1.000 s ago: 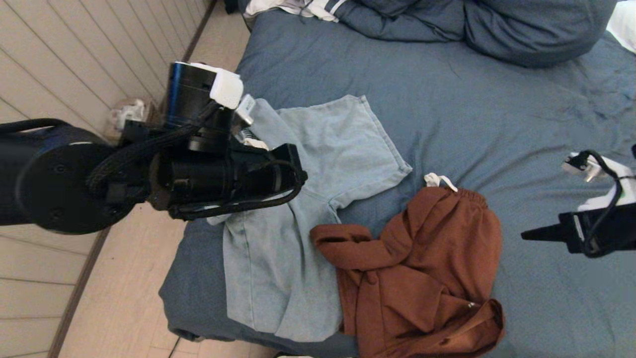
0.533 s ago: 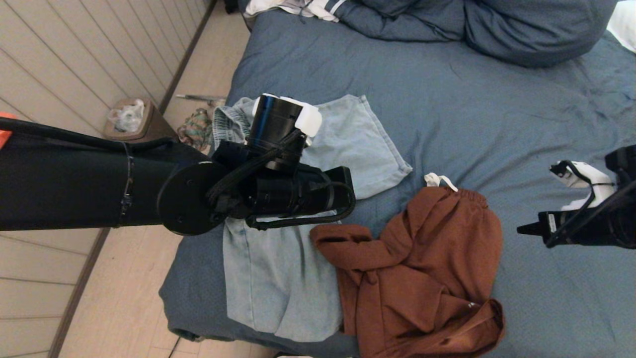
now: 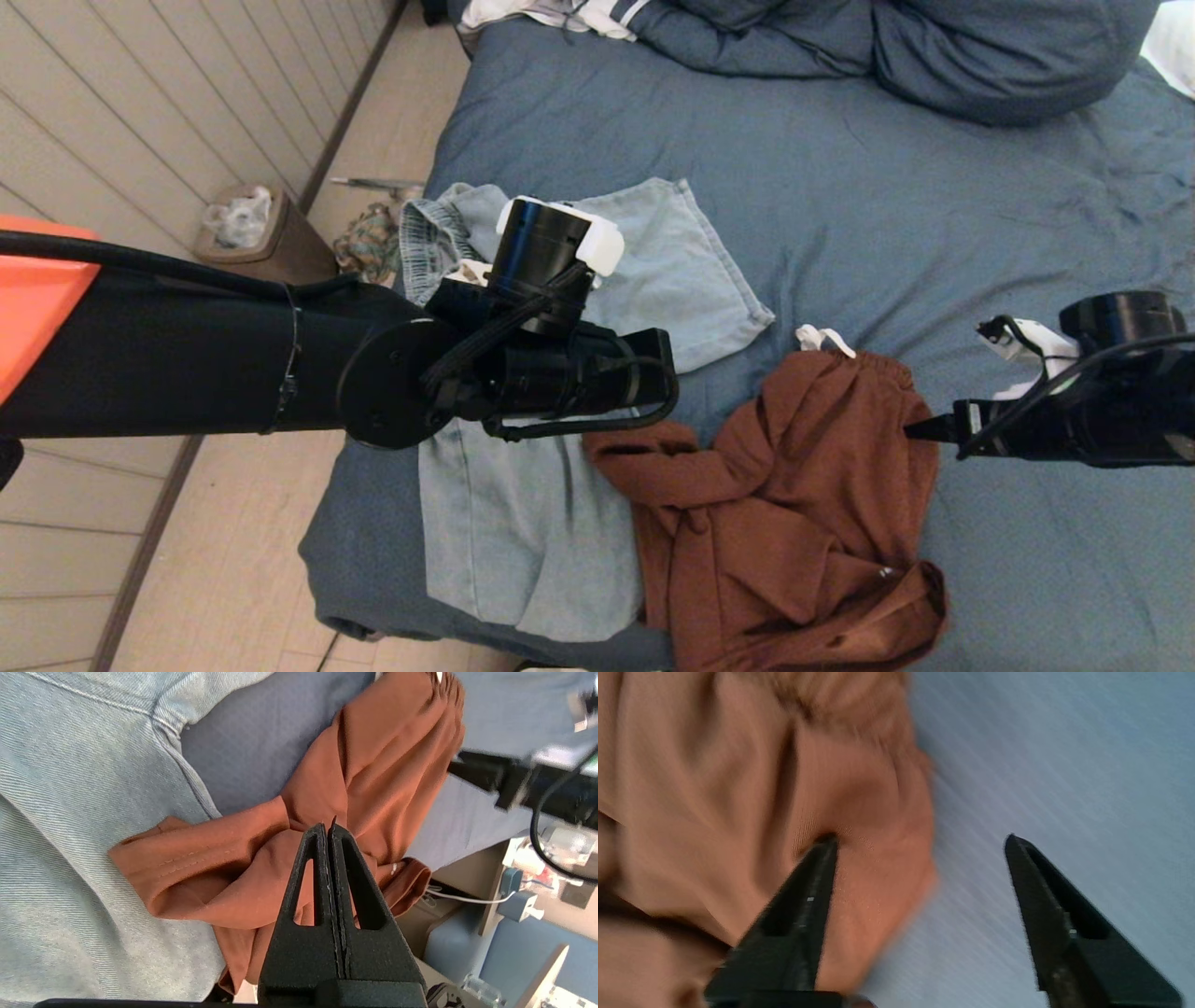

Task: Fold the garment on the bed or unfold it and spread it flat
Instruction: Unford the brown shorts

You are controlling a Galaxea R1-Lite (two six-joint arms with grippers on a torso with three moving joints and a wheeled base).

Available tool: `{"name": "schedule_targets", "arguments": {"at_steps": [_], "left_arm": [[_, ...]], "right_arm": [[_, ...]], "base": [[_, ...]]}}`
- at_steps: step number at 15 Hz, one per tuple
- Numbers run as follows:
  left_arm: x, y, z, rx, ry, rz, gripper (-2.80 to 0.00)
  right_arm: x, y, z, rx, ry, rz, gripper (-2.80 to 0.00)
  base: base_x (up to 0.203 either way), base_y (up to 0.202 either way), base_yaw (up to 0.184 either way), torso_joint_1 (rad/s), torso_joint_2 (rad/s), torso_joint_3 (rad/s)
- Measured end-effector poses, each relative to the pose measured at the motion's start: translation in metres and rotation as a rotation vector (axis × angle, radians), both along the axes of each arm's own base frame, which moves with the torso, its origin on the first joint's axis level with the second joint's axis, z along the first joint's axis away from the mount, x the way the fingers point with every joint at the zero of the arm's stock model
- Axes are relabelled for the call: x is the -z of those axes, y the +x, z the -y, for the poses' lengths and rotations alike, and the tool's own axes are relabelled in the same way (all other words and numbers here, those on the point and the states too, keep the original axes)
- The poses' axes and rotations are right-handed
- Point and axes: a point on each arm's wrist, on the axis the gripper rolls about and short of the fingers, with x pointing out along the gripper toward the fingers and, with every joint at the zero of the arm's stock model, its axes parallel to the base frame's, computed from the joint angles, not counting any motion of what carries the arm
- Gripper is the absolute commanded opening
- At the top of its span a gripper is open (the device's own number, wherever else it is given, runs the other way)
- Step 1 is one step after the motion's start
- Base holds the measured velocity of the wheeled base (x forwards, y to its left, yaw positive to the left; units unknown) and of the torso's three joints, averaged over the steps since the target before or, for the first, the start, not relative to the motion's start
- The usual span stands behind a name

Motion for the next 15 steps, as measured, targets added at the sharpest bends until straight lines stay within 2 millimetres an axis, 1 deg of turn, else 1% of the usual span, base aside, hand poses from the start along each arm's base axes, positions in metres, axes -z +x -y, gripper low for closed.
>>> {"name": "schedule_targets", "arguments": {"at_steps": [1, 4, 7, 9, 12, 15], "left_arm": [[0.001, -0.001, 0.002, 0.006, 0.002, -0.002, -2.8], [0.002, -0.002, 0.004, 0.011, 0.004, -0.001, -2.8], [0.003, -0.002, 0.006, 0.014, 0.005, -0.002, -2.8], [0.002, -0.003, 0.006, 0.016, 0.006, -0.001, -2.8], [0.003, -0.006, 0.008, 0.026, 0.006, -0.001, -2.8], [0.001, -0.008, 0.009, 0.031, 0.003, 0.003, -2.8]], "right_arm": [[0.0, 0.006, -0.005, -0.006, 0.014, 0.001, -2.8], [-0.004, 0.016, -0.016, -0.03, 0.031, 0.012, -2.8], [-0.014, 0.022, -0.029, -0.057, 0.037, 0.045, -2.8], [-0.022, 0.023, -0.034, -0.068, 0.034, 0.073, -2.8], [-0.027, 0.022, -0.041, -0.088, 0.032, 0.089, -2.8], [-0.04, 0.014, -0.05, -0.114, 0.034, 0.127, -2.8]], "base": [[0.0, 0.0, 0.0, 0.0, 0.0, 0.0], [0.0, 0.0, 0.0, 0.0, 0.0, 0.0], [0.0, 0.0, 0.0, 0.0, 0.0, 0.0], [0.0, 0.0, 0.0, 0.0, 0.0, 0.0], [0.0, 0.0, 0.0, 0.0, 0.0, 0.0], [0.0, 0.0, 0.0, 0.0, 0.0, 0.0]]}}
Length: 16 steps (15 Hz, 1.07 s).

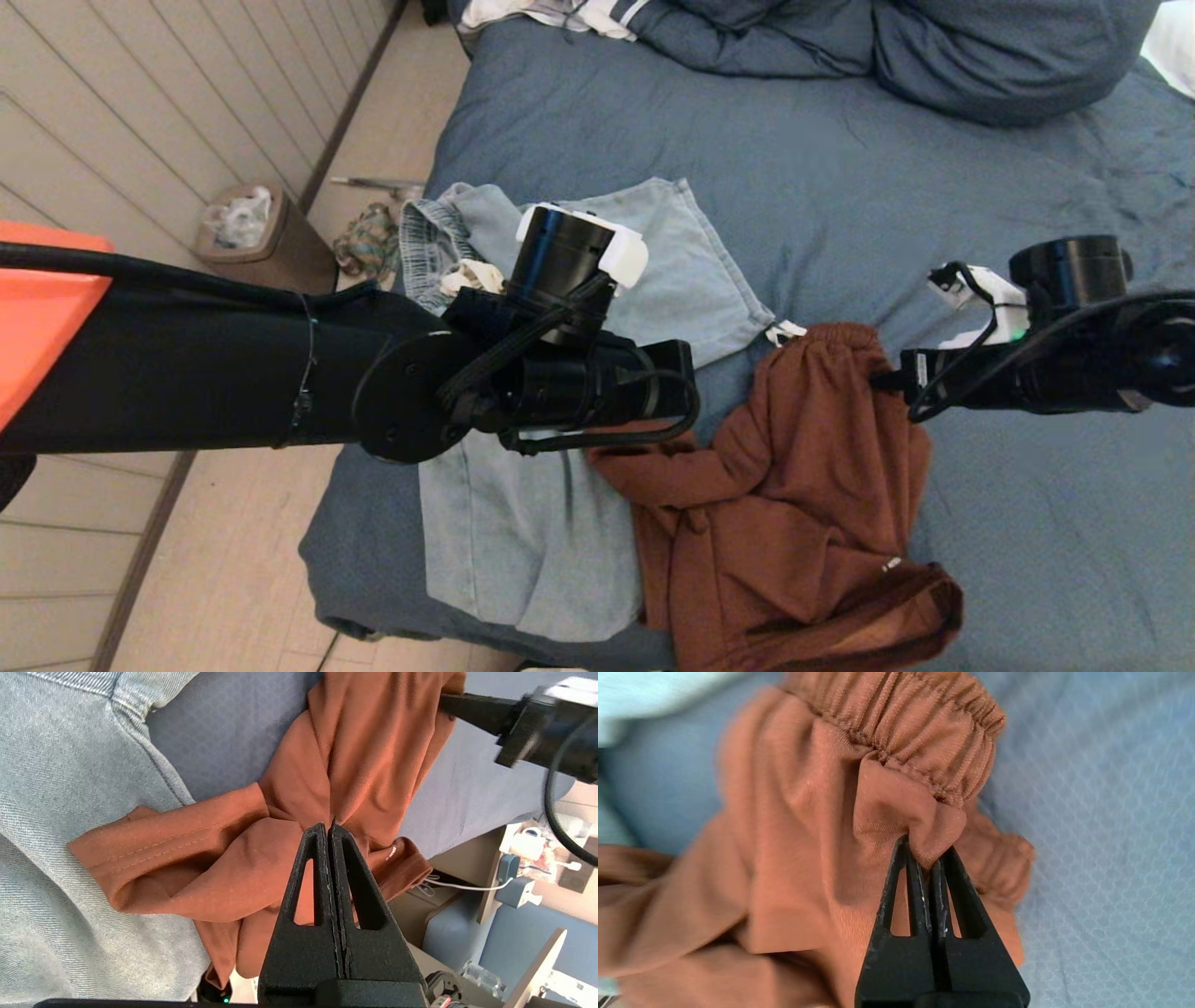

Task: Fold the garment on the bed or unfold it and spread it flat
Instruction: Unford the brown shorts

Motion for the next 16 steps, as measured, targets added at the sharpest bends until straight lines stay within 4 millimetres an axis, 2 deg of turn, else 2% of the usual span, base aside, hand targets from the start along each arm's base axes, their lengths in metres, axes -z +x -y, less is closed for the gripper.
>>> {"name": "schedule_targets", "arguments": {"at_steps": [2, 6, 8, 11, 13, 16], "left_arm": [[-0.006, -0.002, -0.002, 0.001, -0.01, 0.009, -2.8], [-0.028, -0.012, -0.013, 0.002, -0.054, 0.044, -2.8], [-0.041, -0.018, -0.021, 0.001, -0.08, 0.065, -2.8], [-0.061, -0.026, -0.033, -0.002, -0.118, 0.106, -2.8], [-0.072, -0.031, -0.041, -0.002, -0.137, 0.13, -2.8], [-0.075, -0.033, -0.044, -0.001, -0.141, 0.133, -2.8]], "right_arm": [[-0.016, -0.009, -0.019, -0.042, 0.026, 0.042, -2.8], [-0.07, -0.027, -0.082, -0.186, 0.081, 0.129, -2.8], [-0.09, -0.041, -0.118, -0.284, 0.09, 0.119, -2.8], [-0.098, -0.048, -0.162, -0.337, 0.077, 0.112, -2.8], [-0.1, -0.04, -0.177, -0.327, 0.082, 0.121, -2.8], [-0.098, -0.036, -0.192, -0.342, 0.106, 0.102, -2.8]], "base": [[0.0, 0.0, 0.0, 0.0, 0.0, 0.0], [0.0, 0.0, 0.0, 0.0, 0.0, 0.0], [0.0, 0.0, 0.0, 0.0, 0.0, 0.0], [0.0, 0.0, 0.0, 0.0, 0.0, 0.0], [0.0, 0.0, 0.0, 0.0, 0.0, 0.0], [0.0, 0.0, 0.0, 0.0, 0.0, 0.0]]}}
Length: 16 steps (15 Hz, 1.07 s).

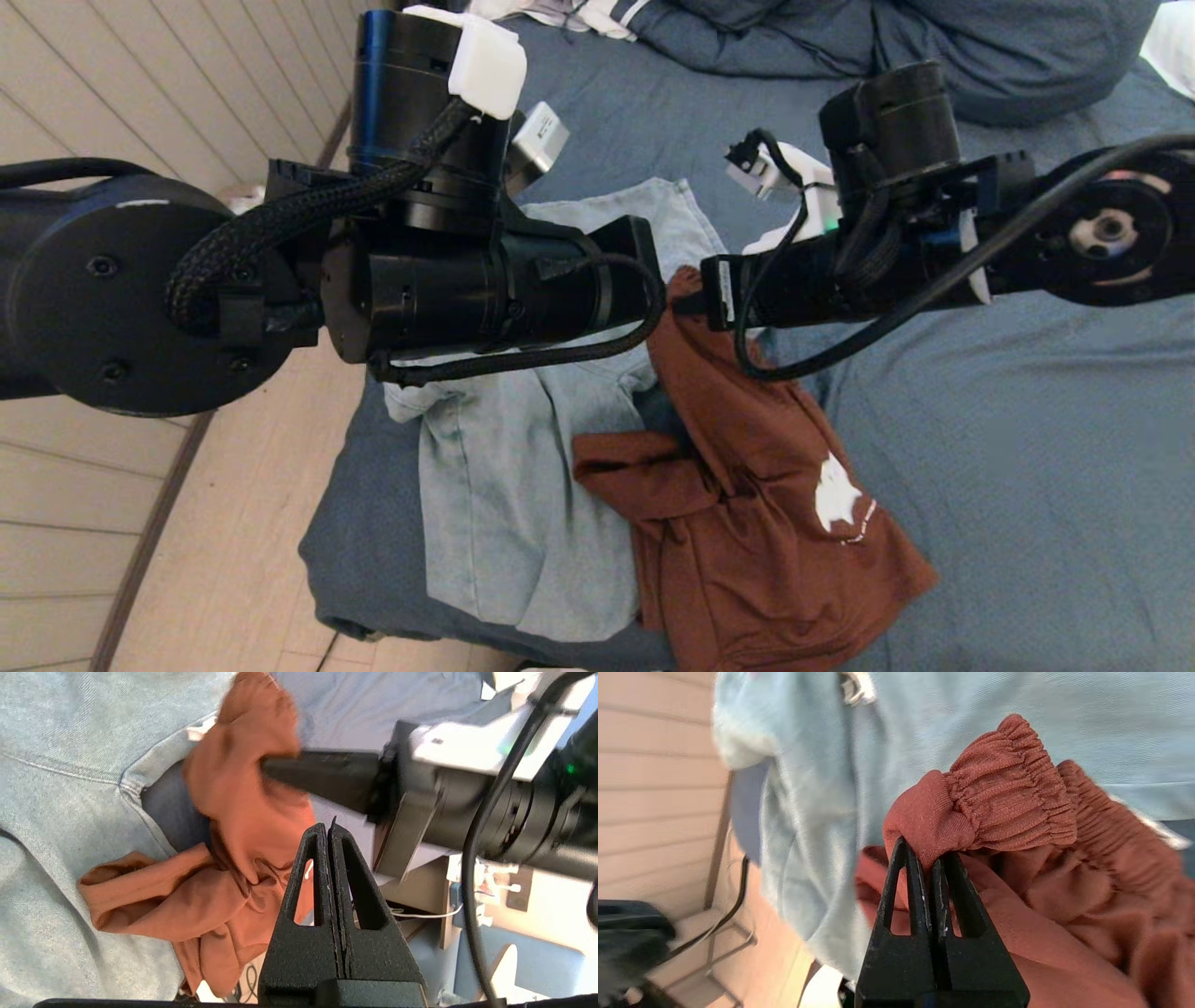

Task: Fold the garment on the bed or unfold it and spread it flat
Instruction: Unford the brown shorts

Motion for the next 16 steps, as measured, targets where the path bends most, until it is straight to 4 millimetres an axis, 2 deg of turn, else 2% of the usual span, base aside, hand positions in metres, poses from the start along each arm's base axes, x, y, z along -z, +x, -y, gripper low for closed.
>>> {"name": "schedule_targets", "arguments": {"at_steps": [2, 3, 11, 13, 15, 16], "left_arm": [[0.001, 0.0, 0.0, 0.0, 0.003, -0.002, -2.8], [0.002, 0.0, 0.0, 0.0, 0.004, -0.003, -2.8], [0.001, 0.0, 0.001, 0.002, 0.002, -0.003, -2.8], [0.004, 0.002, 0.003, 0.001, 0.008, -0.007, -2.8], [0.016, 0.01, 0.009, -0.003, 0.034, -0.031, -2.8], [0.024, 0.017, 0.014, -0.01, 0.049, -0.045, -2.8]], "right_arm": [[0.006, -0.002, -0.008, -0.023, -0.01, -0.017, -2.8], [0.008, -0.003, -0.01, -0.025, -0.012, -0.021, 0.0], [0.005, -0.01, -0.014, -0.041, -0.019, -0.01, 0.0], [-0.002, -0.015, -0.006, -0.028, -0.007, 0.006, 0.0], [-0.01, -0.014, 0.012, 0.022, 0.008, 0.029, 0.0], [-0.013, -0.012, 0.026, 0.058, 0.012, 0.034, -0.26]], "base": [[0.0, 0.0, 0.0, 0.0, 0.0, 0.0], [0.0, 0.0, 0.0, 0.0, 0.0, 0.0], [0.0, 0.0, 0.0, 0.0, 0.0, 0.0], [0.0, 0.0, 0.0, 0.0, 0.0, 0.0], [0.0, 0.0, 0.0, 0.0, 0.0, 0.0], [0.0, 0.0, 0.0, 0.0, 0.0, 0.0]]}}
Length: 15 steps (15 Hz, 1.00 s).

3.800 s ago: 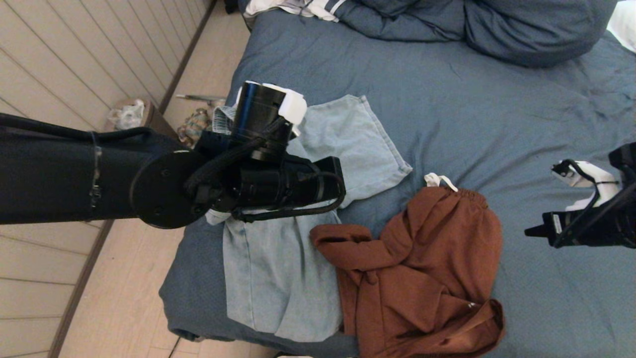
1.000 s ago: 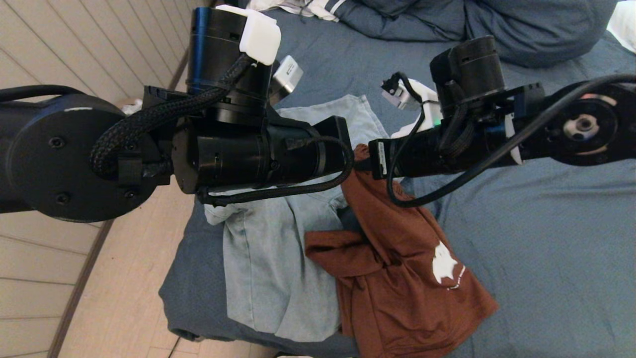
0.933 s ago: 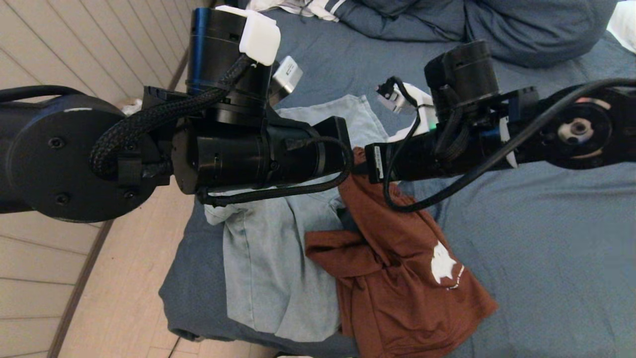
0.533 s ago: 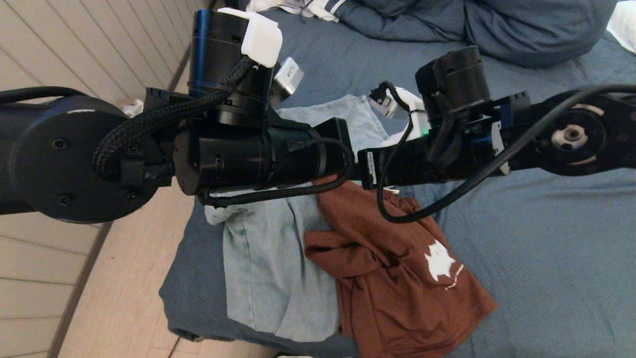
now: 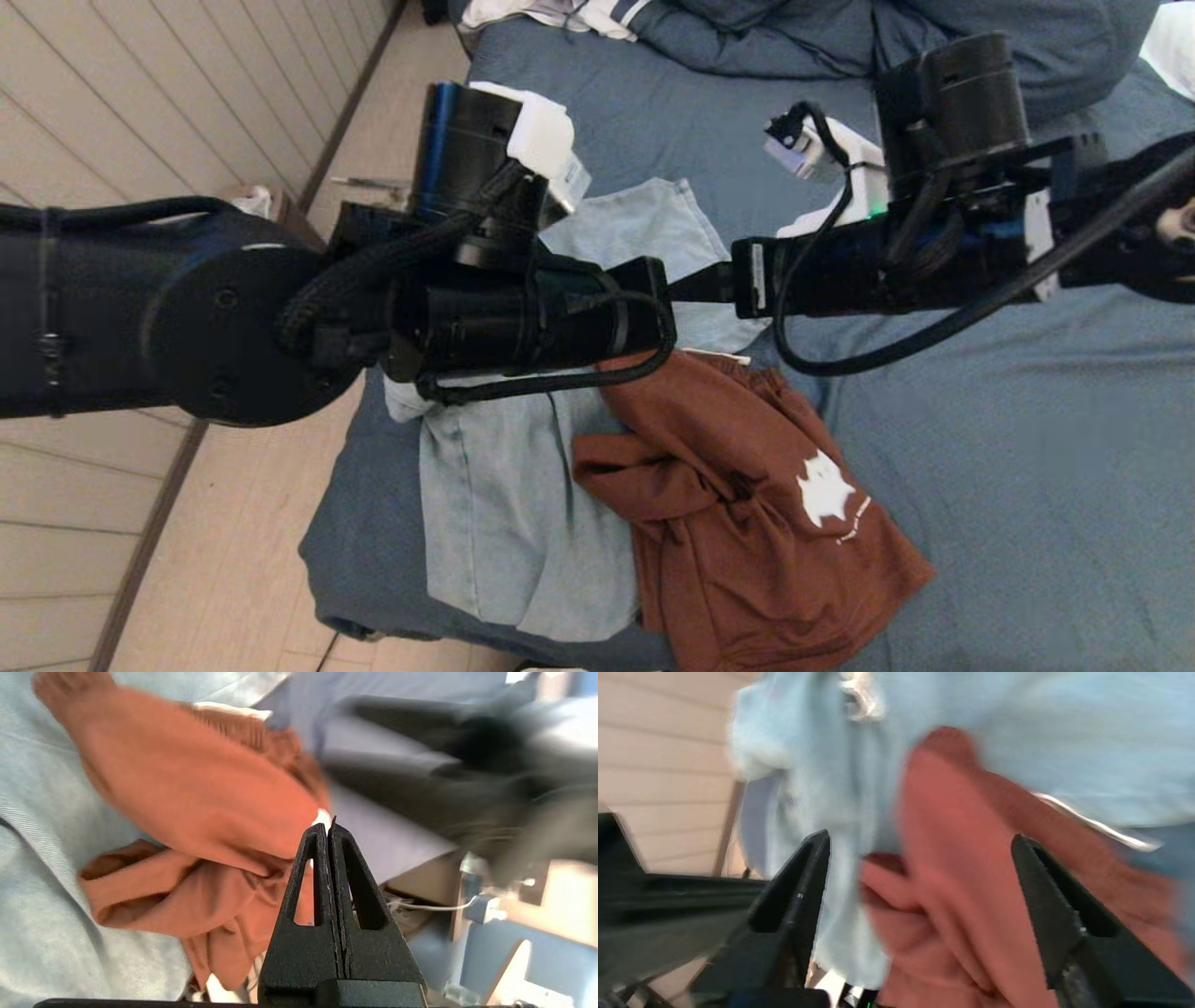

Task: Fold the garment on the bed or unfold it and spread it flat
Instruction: Unford the brown shorts

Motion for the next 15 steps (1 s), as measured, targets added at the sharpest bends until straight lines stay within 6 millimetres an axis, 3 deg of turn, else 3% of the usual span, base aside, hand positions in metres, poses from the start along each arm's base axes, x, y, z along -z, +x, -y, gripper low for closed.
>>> {"name": "schedule_targets", "arguments": {"at_steps": [1, 6, 9, 14, 15], "left_arm": [[0.01, 0.008, 0.005, -0.006, 0.018, -0.017, -2.8], [0.045, 0.036, 0.02, -0.034, 0.076, -0.074, -2.8], [0.056, 0.046, 0.029, -0.041, 0.094, -0.096, -2.8], [0.04, 0.062, 0.041, -0.13, 0.106, -0.218, -2.8], [0.043, 0.065, 0.041, -0.168, 0.134, -0.253, 0.0]], "right_arm": [[-0.004, 0.001, 0.015, 0.045, 0.006, 0.011, -2.8], [-0.018, -0.001, 0.068, 0.205, 0.026, 0.052, -2.8], [-0.015, -0.003, 0.083, 0.251, 0.018, 0.045, -2.8], [-0.012, -0.009, 0.089, 0.266, 0.012, 0.04, -2.8], [-0.012, -0.009, 0.089, 0.266, 0.012, 0.041, -2.8]], "base": [[0.0, 0.0, 0.0, 0.0, 0.0, 0.0], [0.0, 0.0, 0.0, 0.0, 0.0, 0.0], [0.0, 0.0, 0.0, 0.0, 0.0, 0.0], [0.0, 0.0, 0.0, 0.0, 0.0, 0.0], [0.0, 0.0, 0.0, 0.0, 0.0, 0.0]]}}
